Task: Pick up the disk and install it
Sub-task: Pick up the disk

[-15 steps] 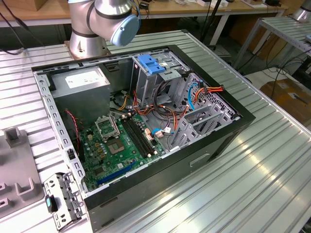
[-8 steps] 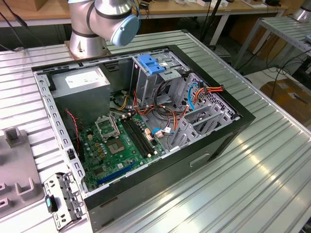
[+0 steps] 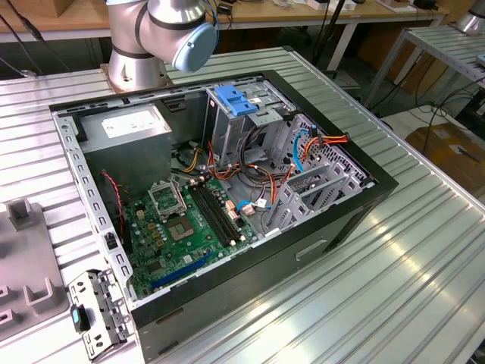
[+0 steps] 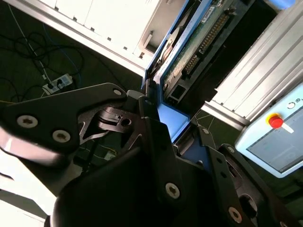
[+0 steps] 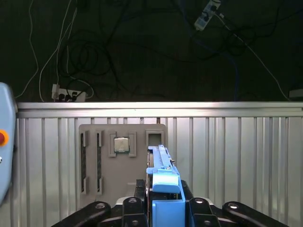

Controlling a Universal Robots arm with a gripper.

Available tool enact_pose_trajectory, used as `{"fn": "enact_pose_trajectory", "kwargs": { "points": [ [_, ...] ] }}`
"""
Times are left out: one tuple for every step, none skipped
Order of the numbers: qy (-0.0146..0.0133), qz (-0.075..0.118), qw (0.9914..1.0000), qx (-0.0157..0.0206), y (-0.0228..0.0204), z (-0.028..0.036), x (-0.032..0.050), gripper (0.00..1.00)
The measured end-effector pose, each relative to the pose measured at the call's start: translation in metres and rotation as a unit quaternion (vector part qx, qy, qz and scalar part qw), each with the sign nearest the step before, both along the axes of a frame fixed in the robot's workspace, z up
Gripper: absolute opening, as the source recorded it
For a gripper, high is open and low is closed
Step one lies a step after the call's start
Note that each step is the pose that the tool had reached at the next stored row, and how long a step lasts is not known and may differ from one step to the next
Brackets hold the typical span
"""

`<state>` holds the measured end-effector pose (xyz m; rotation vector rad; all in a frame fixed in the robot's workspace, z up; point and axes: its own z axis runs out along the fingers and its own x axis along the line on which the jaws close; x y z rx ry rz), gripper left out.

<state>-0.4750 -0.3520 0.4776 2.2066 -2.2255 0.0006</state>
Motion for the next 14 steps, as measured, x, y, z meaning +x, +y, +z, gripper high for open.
{"fn": "enact_pose_trajectory", "kwargs": {
  "points": [
    [0.0000, 0.000, 1.00000, 0.0000, 0.0000, 0.0037, 0.0000, 0.37],
    [0.0000, 0.000, 1.00000, 0.0000, 0.0000, 0.0071, 0.0000, 0.37],
    [0.0000, 0.000, 1.00000, 0.0000, 0.0000, 0.0092, 0.0000, 0.37],
    [0.0001, 0.000, 1.00000, 0.0000, 0.0000, 0.0119, 0.0001, 0.37],
    [0.0002, 0.000, 1.00000, -0.0001, 0.0000, 0.0141, 0.0001, 0.37],
    [0.0001, 0.000, 1.00000, -0.0001, 0.0000, 0.0157, 0.0000, 0.37],
    [0.0001, 0.000, 1.00000, 0.0000, 0.0000, 0.0191, 0.0000, 0.37],
    [0.0000, 0.000, 1.00000, 0.0000, 0.0000, 0.0218, 0.0000, 0.37],
    [0.0000, 0.000, 1.00000, 0.0000, 0.0000, 0.0236, 0.0000, 0.37],
    [0.0000, 0.000, 1.00000, 0.0000, 0.0000, 0.0253, 0.0000, 0.37],
    [0.0001, 0.000, 1.00000, 0.0000, 0.0000, 0.0278, 0.0000, 0.37],
    [0.0000, 0.000, 1.00000, 0.0000, 0.0000, 0.0298, 0.0000, 0.37],
    [0.0000, 0.000, 1.00000, 0.0000, 0.0000, 0.0318, 0.0000, 0.37],
    [0.0000, 0.000, 1.00000, 0.0000, 0.0000, 0.0337, 0.0000, 0.37]
  ]
}}
